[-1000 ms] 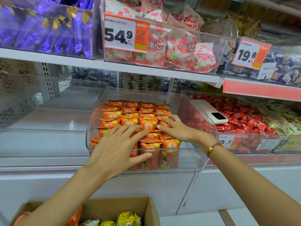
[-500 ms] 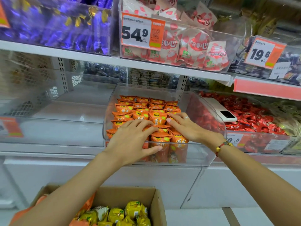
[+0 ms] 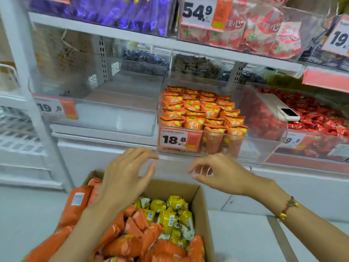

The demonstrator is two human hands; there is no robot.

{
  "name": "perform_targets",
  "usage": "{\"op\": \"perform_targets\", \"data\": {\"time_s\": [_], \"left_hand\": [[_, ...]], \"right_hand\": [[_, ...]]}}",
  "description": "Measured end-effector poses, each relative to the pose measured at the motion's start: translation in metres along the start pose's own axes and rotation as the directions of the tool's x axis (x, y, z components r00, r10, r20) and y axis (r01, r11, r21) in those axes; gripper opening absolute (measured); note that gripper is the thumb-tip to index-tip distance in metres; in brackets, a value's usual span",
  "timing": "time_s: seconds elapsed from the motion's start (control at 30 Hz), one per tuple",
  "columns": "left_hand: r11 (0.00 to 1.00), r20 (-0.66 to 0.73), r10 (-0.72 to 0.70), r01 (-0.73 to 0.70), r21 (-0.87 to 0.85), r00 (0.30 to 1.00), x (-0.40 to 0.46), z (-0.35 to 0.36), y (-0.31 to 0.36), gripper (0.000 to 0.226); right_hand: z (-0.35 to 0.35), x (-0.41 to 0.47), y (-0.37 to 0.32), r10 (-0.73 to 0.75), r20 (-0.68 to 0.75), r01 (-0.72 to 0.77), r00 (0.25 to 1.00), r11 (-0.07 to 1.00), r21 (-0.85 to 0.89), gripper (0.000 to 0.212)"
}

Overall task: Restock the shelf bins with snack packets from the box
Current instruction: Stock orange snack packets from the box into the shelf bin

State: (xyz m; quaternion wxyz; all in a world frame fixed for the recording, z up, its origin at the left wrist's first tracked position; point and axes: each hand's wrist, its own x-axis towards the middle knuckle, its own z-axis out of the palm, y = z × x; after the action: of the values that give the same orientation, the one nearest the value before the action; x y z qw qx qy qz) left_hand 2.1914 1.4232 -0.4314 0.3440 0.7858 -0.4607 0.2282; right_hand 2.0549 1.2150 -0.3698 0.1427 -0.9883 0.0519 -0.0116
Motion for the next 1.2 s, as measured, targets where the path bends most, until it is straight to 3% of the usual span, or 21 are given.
{"op": "perform_targets", "data": {"time_s": [0.1,0.2,0.33,0.43,0.57,0.63,0.77,0.87,0.97,1.07,1.2], "left_hand": [[0.965,0.04,-0.261,0.26,0.043,0.964,-0.058,0.0,-0.033,0.027],[0.885,0.111,-0.448,0.422,0.198,0.887,-0.101,0.001,-0.061,0.041],[0.784,0.279,-0.611,0.516,0.346,0.741,-0.129,0.004,-0.081,0.049],[0.765,0.35,-0.639,0.522,0.378,0.685,-0.139,0.006,-0.079,0.054],[0.757,0.24,-0.645,0.566,0.326,0.725,-0.125,0.004,-0.079,0.048],[0.757,0.174,-0.643,0.583,0.296,0.746,-0.113,0.005,-0.087,0.051],[0.794,0.267,-0.597,0.509,0.334,0.756,-0.096,0.019,-0.106,0.062],[0.82,0.336,-0.558,0.441,0.365,0.759,-0.101,0.028,-0.116,0.055],[0.83,0.286,-0.544,0.457,0.32,0.788,-0.108,0.032,-0.116,0.05],[0.826,0.294,-0.551,0.46,0.325,0.781,-0.107,0.031,-0.116,0.051],[0.818,0.322,-0.573,0.503,0.279,0.754,-0.103,0.029,-0.115,0.051]], "right_hand": [[0.049,0.017,-0.01,0.021,0.164,-0.026,0.986,0.999,0.025,0.018],[0.104,0.033,-0.031,0.012,0.238,-0.025,0.971,0.998,0.051,0.025],[0.163,0.055,-0.062,0.054,0.255,-0.092,0.965,0.986,0.138,0.042],[0.189,0.07,-0.079,0.149,0.189,-0.187,0.971,0.961,0.204,0.046],[0.202,0.092,-0.084,0.161,0.013,-0.161,0.987,0.983,0.084,0.043],[0.205,0.107,-0.081,0.102,0.053,-0.102,0.993,0.995,0.002,0.044],[0.213,0.13,-0.079,0.09,0.147,-0.075,0.985,0.991,-0.109,0.051],[0.226,0.143,-0.076,0.104,0.096,-0.086,0.99,0.98,-0.179,0.052],[0.237,0.149,-0.068,0.152,0.009,-0.145,0.988,0.961,-0.237,0.048],[0.243,0.14,-0.054,0.219,0.015,-0.216,0.976,0.967,-0.133,0.049],[0.23,0.119,-0.033,0.284,0.061,-0.29,0.957,0.931,0.221,0.056]]}}
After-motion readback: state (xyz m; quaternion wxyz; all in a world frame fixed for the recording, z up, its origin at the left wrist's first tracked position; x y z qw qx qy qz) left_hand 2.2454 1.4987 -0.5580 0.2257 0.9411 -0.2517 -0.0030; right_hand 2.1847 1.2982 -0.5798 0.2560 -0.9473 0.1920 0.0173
